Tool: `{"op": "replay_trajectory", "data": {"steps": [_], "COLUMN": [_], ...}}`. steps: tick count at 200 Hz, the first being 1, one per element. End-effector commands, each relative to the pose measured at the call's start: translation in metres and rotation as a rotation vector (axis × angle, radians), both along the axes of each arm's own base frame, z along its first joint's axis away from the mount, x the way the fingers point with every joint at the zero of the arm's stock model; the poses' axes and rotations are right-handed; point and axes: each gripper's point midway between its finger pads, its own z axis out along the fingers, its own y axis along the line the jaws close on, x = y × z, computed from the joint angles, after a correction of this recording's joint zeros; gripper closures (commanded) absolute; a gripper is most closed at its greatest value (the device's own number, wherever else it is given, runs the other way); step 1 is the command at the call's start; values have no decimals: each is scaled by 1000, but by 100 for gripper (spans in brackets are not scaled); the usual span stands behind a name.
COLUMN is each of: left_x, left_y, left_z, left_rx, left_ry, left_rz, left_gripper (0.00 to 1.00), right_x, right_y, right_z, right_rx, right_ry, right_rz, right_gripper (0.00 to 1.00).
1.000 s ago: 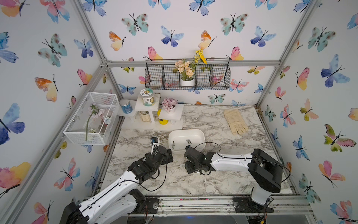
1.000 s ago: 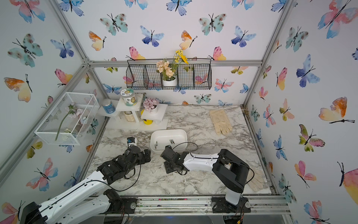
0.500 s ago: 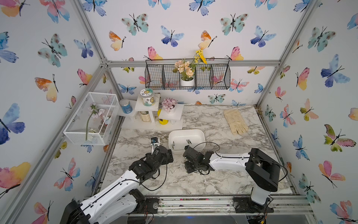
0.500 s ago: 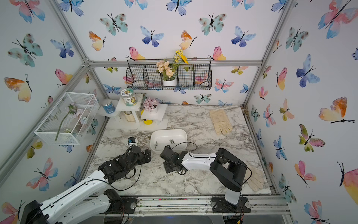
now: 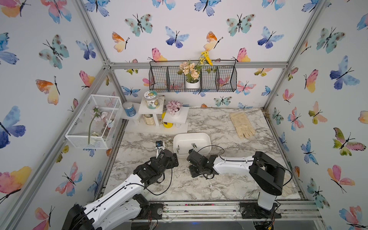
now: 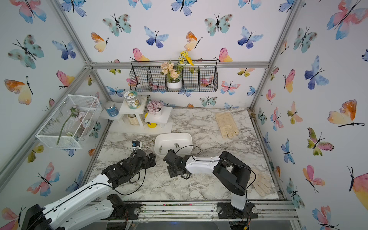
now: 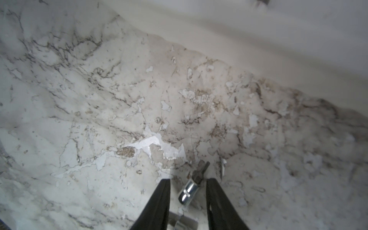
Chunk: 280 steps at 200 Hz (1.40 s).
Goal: Put the bit on the desktop into the storage box
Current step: Pick up the screwdriver bit from the center of the board.
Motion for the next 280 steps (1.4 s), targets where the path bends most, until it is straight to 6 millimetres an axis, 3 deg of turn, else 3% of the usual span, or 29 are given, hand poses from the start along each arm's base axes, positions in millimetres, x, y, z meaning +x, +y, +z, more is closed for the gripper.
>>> {"op": "replay_trajectory", "data": {"steps": [1,191,244,280], "left_x": [2,-1,-1,-1], "left_y": [1,5,5,5], "left_z": [0,0,-2,-2], "left_rx": [-3,-5,-6,-6], "left_ry": [-5,-11,-7,-7], "left_rz": [11,22,21,23], "left_gripper": [1,1,1,1], "right_x": [1,-2,3,7], "right_y": [-5,-20,-19,-15], "right_z": [-5,-22,-9,12], "right_rx": [-55,-154,-138,-95], "right_ry": [-10,14,-23,-57], "right_rz": [4,11,5,6], "right_gripper": [67,86,88,88]}}
